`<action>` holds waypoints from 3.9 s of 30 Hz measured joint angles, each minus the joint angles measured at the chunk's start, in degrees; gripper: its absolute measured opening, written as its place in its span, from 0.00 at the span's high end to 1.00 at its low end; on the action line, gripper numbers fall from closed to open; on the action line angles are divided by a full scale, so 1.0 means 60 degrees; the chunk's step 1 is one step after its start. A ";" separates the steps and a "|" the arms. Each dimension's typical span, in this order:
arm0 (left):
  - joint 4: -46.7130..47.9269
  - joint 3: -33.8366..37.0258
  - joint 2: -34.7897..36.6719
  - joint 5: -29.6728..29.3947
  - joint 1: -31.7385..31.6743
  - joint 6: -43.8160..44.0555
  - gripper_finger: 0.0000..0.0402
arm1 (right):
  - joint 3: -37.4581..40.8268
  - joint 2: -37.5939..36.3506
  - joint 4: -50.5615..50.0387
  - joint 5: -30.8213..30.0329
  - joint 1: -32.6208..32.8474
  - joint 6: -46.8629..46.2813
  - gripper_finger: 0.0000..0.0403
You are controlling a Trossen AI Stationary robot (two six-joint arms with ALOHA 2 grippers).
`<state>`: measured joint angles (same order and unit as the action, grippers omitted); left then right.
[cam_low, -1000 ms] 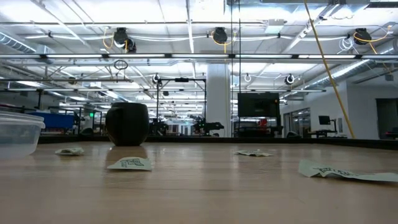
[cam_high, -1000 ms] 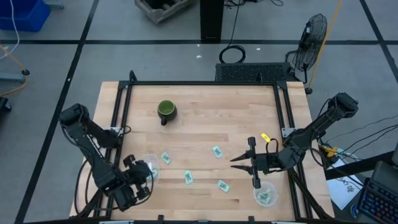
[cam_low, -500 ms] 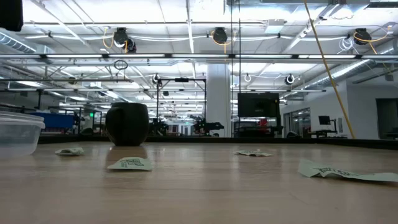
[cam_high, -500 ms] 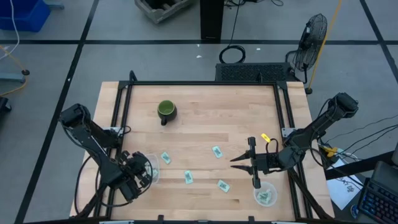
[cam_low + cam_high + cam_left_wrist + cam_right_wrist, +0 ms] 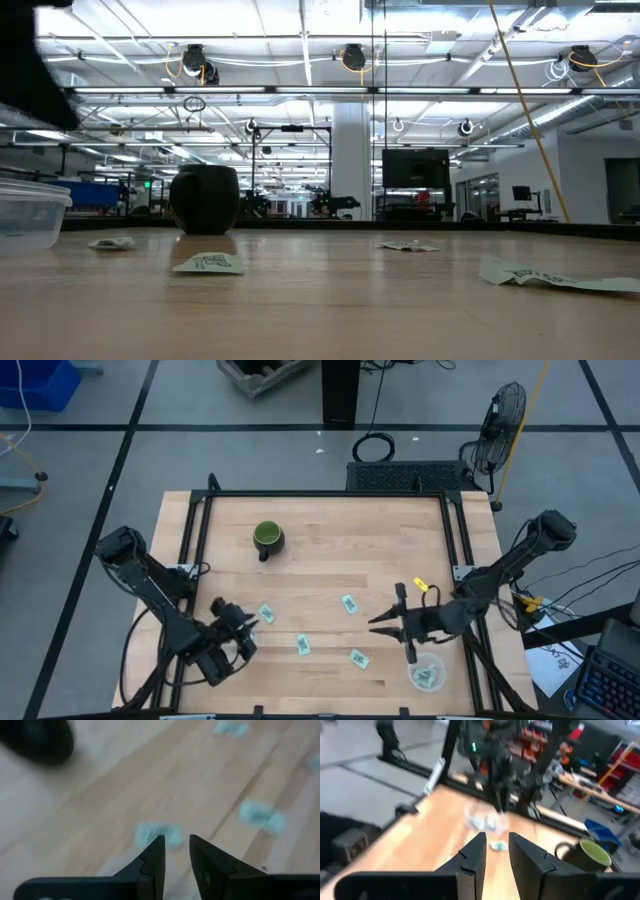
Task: Pick and place Stevia / Truvia into bins
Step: Put the Stevia packet into the top left transparent container
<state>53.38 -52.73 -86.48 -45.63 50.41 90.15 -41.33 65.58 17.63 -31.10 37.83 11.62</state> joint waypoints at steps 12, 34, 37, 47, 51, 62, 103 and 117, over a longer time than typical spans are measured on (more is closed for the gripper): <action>-0.4363 -0.0011 0.0043 -0.0754 -0.1880 -0.6078 0.51 | 0.0006 0.2350 -0.0199 0.1954 -0.2233 -0.0615 0.65; -1.0603 -0.0044 0.2102 0.1182 -0.3908 -1.2837 0.43 | 0.0006 0.5443 -0.0910 0.1731 -0.2879 -0.2541 0.60; -1.0559 -0.0036 0.2102 0.1174 -0.3916 -1.2833 0.43 | -0.0005 0.5596 -0.0807 0.1727 -0.2940 -0.2585 0.60; -1.0351 -0.0033 0.2098 0.1170 -0.3909 -1.2695 0.43 | -0.0027 0.5901 -0.0671 0.2219 -0.3355 -0.3078 0.68; -1.0351 -0.0033 0.2098 0.1176 -0.3909 -1.2649 0.43 | -0.0038 0.5898 -0.0965 0.2237 -0.3355 -0.3097 0.74; -1.0355 -0.0033 0.2095 0.1181 -0.3891 -1.2640 0.43 | -0.0020 0.5919 -0.1412 0.2295 -0.3359 -0.3255 0.91; -1.0090 -0.0022 0.2091 0.1177 -0.3891 -1.2669 0.43 | 0.0009 0.1207 -0.3371 0.1181 0.0614 -0.4279 1.00; -1.0067 -0.0022 0.2091 0.1171 -0.3909 -1.2666 0.43 | 0.0006 -0.0438 -0.6306 0.0718 0.3694 -0.8901 1.00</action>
<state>-7.03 -52.86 -73.93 -38.60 26.96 14.15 -41.30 62.95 -20.20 -26.79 59.99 -41.79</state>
